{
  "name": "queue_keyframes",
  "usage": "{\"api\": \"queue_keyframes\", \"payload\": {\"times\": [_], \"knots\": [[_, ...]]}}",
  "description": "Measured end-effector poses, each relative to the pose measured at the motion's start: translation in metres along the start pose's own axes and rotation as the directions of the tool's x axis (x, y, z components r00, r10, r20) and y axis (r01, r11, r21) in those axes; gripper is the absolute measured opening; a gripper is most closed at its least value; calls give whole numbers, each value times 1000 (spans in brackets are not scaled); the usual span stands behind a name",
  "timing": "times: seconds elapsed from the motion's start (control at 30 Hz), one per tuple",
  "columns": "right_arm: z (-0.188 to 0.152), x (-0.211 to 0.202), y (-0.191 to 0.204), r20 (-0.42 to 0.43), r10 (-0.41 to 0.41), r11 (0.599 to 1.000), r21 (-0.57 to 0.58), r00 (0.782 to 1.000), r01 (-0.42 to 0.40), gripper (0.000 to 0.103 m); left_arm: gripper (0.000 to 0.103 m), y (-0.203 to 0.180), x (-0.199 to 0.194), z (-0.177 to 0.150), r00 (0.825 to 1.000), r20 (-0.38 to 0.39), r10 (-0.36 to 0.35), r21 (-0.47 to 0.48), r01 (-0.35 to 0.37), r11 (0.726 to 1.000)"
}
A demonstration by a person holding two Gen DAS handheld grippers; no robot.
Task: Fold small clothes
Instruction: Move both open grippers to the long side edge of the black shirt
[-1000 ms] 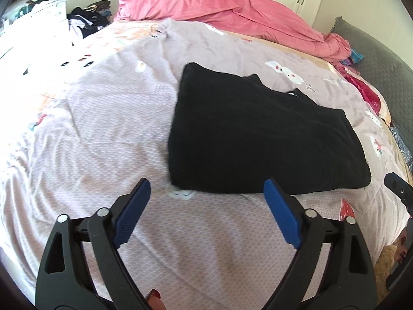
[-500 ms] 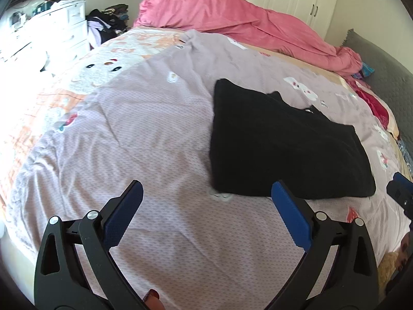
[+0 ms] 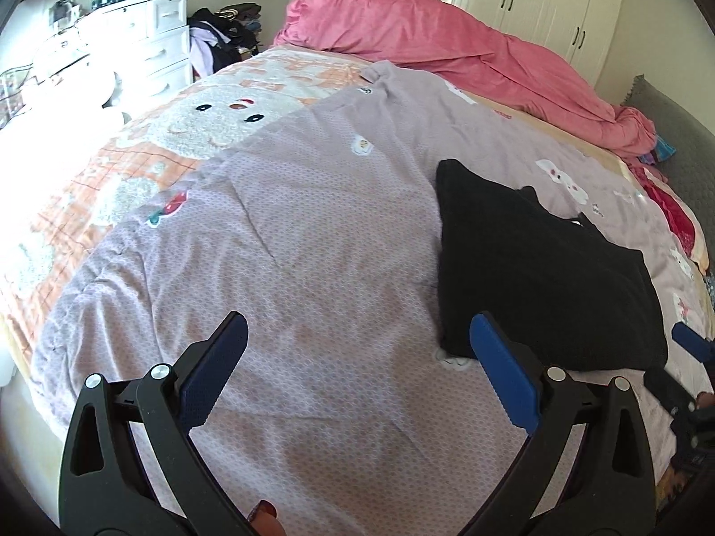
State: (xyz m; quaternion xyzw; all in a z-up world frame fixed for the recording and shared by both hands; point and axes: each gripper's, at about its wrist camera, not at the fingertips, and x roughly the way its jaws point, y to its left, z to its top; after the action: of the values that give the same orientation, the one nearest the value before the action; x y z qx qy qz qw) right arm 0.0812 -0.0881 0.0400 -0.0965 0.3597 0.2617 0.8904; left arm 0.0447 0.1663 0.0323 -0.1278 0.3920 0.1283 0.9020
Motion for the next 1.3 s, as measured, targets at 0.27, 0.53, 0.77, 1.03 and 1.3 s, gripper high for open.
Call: {"api": "queue_keyframes", "payload": {"times": [0.27, 0.53, 0.77, 1.03, 1.3], "knots": [[1, 35, 39, -38, 1, 993, -120, 999, -5, 98, 93, 7, 10, 14, 1000, -1, 22, -8, -22, 1000], [-10, 79, 64, -91, -44, 974, -225, 995, 23, 98, 93, 3, 27, 25, 1000, -7, 16, -7, -16, 1000], [-8, 111, 71, -78, -112, 956, -279, 991, 86, 98, 93, -4, 45, 32, 1000, -23, 15, 2, -15, 1000], [12, 142, 73, -48, -195, 940, -294, 980, 173, 98, 93, -11, 67, 43, 1000, -31, 2, -17, -2, 1000], [22, 123, 61, 82, -156, 955, -241, 984, 172, 78, 93, -21, 81, 56, 997, -50, -55, -51, 53, 997]]}}
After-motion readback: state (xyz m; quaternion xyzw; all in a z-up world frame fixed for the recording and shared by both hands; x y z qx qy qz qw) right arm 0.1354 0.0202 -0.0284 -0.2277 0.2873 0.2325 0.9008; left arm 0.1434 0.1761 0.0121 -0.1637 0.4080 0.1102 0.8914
